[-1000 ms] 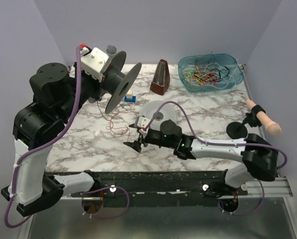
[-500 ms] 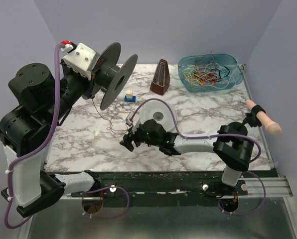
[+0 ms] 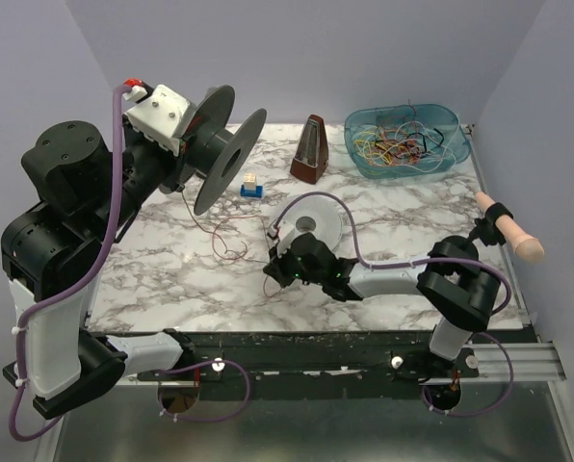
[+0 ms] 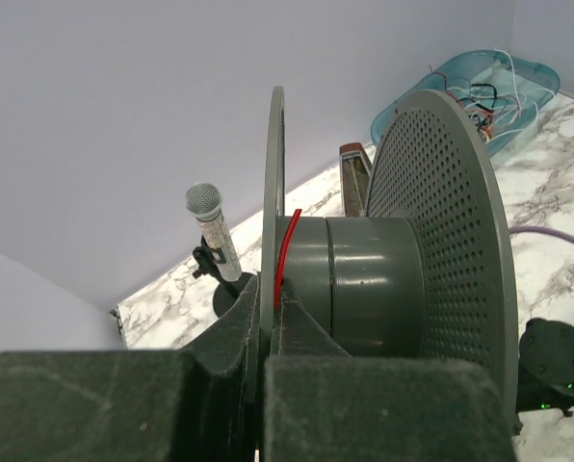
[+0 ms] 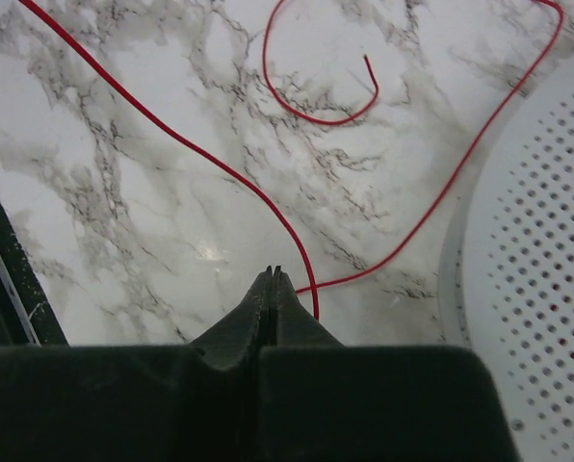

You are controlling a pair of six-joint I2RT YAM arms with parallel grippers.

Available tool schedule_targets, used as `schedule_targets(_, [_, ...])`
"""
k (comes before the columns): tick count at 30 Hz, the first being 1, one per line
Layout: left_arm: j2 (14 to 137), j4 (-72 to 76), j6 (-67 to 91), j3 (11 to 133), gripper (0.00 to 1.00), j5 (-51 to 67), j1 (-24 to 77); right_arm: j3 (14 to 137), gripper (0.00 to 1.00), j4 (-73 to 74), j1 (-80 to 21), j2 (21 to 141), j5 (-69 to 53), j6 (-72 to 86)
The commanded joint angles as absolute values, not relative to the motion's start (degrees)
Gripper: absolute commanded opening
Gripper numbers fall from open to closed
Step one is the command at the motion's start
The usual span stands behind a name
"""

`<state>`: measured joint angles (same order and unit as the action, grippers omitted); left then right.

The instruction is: Wrap the cables

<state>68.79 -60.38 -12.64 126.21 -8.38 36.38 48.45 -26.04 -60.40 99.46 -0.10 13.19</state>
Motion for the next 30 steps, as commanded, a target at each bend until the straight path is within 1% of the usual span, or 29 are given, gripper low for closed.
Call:
schedule_targets(1, [67.7, -59.2, -13.4, 127.9, 0.00, -10.7, 36.6, 45.0, 0.01, -25.5, -58.4, 94.5, -1.1, 15.4])
schedule_targets(4, [67.5, -59.3, -14.1, 128.0, 0.00, -11.3, 36.7, 44.6, 0.02, -23.0, -58.2, 92.1, -1.3, 14.8])
schedule_targets(6, [67.5, -59.4, -14.4, 127.9, 0.00, -11.4, 36.7, 44.6, 0.11, -21.5, -58.3, 91.0, -3.1, 14.0])
schedule_targets(7, [67.5, -59.4, -14.4, 127.9, 0.00, -11.3, 36.6, 44.3, 0.09, -21.2, -58.4, 90.3, -3.9, 13.7])
schedule_targets(9, [67.5, -59.5, -14.6, 127.7, 0.00, -11.2, 36.8, 42.4, 0.01, -22.9, -58.3, 89.0, -4.0, 14.5])
schedule_targets(11, [67.6, -59.7, -14.8, 127.7, 0.00, -11.0, 36.8, 41.7, 0.01, -23.7, -58.3, 87.7, -2.7, 14.3])
schedule_targets(14, [67.2, -61.3, -14.7, 126.7, 0.00, -10.2, 36.9, 42.5, 0.01, -20.1, -57.8, 84.0, -0.6, 14.1])
schedule_targets(18, [65.9, -62.4, -14.6, 124.5, 0.00, -9.6, 36.8, 42.4, 0.01, -19.3, -54.7, 79.3, -2.5, 15.0])
schedule_targets(19, [65.7, -62.4, -14.7, 124.5, 0.00, -9.8, 36.8, 42.8, 0.06, -18.6, -54.3, 79.0, -3.1, 14.3])
schedule_targets(21, [65.6, -62.0, -15.0, 124.6, 0.00, -10.1, 37.0, 44.6, 0.40, -16.4, -54.3, 80.0, -6.5, 12.5])
schedule_targets(22, [65.7, -61.8, -15.1, 124.9, 0.00, -10.2, 36.9, 46.0, 0.51, -15.2, -54.4, 81.3, -9.2, 12.7])
schedule_targets(24, [66.0, -61.6, -15.4, 125.6, 0.00, -10.1, 37.0, 47.3, 0.69, -16.4, -55.6, 84.1, -12.2, 14.4])
schedule_targets(27, [66.8, -61.1, -15.6, 126.8, 0.00, -9.8, 37.2, 48.3, 0.72, -17.9, -57.6, 88.5, -11.3, 16.9])
schedule_targets(28, [66.9, -61.1, -15.6, 127.0, 0.00, -9.6, 37.2, 48.2, 0.79, -20.0, -57.7, 89.9, -12.2, 19.6])
schedule_targets(29, [67.0, -61.1, -15.6, 127.1, 0.00, -9.4, 37.3, 48.2, 1.00, -21.6, -57.6, 91.1, -13.3, 21.8])
schedule_targets(30, [67.1, -61.1, -15.6, 127.1, 0.00, -9.2, 37.4, 48.5, 1.00, -22.7, -57.7, 92.7, -14.1, 24.0])
